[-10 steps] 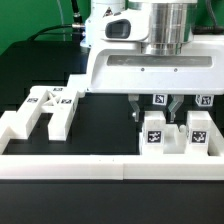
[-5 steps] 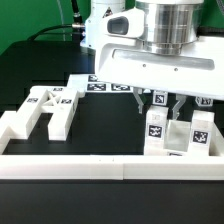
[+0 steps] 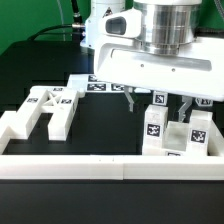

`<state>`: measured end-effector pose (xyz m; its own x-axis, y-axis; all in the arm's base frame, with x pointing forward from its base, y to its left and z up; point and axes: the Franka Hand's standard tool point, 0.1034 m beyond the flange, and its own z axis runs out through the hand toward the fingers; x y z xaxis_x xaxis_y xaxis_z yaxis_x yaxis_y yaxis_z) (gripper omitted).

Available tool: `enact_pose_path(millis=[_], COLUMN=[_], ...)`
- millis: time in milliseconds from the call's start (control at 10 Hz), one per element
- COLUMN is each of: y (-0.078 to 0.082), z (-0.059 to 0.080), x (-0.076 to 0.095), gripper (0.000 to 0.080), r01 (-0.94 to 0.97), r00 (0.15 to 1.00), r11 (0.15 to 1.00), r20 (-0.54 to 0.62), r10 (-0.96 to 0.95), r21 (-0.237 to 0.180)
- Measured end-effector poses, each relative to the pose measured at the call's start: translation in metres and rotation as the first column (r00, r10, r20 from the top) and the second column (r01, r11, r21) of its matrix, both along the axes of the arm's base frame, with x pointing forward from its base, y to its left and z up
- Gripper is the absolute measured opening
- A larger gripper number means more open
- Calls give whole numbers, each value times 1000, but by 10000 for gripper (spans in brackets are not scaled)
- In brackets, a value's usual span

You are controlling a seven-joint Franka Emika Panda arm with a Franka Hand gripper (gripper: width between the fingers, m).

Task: Assemble chair

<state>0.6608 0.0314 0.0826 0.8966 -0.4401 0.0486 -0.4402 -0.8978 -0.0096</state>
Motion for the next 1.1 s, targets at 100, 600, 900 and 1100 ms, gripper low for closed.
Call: enact_pose_path(millis=[100, 600, 900, 1100], y=[-1, 13, 13, 13], z=[5, 18, 18, 18], x=[2, -12, -12, -12], gripper=[633, 649, 649, 649], r01=[-8, -9, -9, -9], r00=[1000, 1000, 1000, 1000], r11=[1000, 1000, 1000, 1000], r20=[8, 16, 15, 15], r10=[8, 9, 9, 9], r21=[2, 12, 12, 12])
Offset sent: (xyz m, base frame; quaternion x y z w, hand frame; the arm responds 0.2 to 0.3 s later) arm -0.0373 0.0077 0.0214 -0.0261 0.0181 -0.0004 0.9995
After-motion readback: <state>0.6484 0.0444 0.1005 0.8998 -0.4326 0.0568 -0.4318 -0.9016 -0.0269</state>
